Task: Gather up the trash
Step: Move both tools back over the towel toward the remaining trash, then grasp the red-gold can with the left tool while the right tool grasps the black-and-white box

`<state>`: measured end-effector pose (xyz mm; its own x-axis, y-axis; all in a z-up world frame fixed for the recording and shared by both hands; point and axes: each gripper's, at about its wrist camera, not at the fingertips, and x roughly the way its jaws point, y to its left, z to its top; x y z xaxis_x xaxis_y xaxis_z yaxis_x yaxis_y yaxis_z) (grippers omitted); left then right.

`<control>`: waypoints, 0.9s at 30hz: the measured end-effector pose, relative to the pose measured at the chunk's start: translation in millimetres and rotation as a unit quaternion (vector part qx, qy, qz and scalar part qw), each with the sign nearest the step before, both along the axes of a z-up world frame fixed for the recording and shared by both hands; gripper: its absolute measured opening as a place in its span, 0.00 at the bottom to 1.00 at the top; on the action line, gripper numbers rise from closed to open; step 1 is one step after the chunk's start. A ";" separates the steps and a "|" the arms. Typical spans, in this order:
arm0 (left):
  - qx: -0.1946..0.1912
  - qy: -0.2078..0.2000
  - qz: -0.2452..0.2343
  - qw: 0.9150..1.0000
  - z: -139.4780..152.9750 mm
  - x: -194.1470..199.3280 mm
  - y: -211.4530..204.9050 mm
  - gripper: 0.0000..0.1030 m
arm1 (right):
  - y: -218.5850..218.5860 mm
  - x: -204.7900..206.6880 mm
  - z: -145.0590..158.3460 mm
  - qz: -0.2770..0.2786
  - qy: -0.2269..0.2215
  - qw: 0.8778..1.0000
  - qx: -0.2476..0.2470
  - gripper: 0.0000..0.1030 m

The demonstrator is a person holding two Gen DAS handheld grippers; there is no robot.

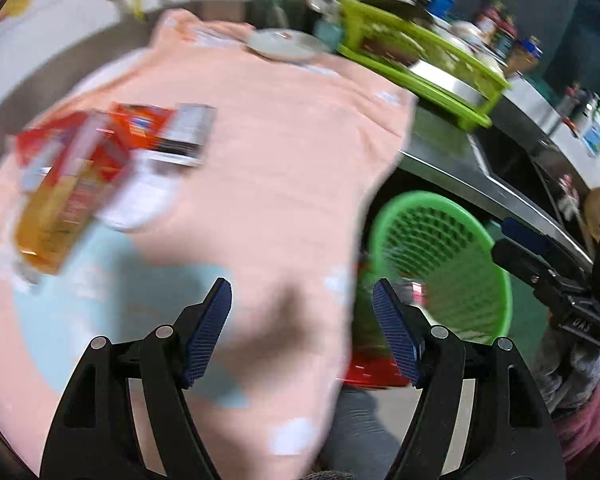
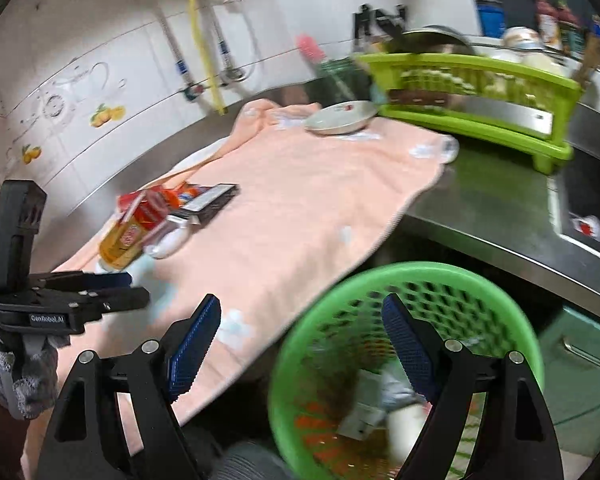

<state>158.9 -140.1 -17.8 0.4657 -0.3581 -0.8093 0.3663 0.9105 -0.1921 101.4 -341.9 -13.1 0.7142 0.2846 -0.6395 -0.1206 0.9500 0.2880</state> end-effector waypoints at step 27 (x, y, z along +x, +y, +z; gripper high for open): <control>0.043 -0.048 -0.043 0.997 5.3 82.7 140.2 0.70 | 179.6 250.3 -6.7 0.044 0.164 0.985 0.016 0.69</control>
<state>241.6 0.1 -12.5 0.5121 -0.3319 -0.7922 0.4573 0.8861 -0.0756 351.8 -162.3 -19.8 0.4433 0.3598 -0.8210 -0.0970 0.9298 0.3551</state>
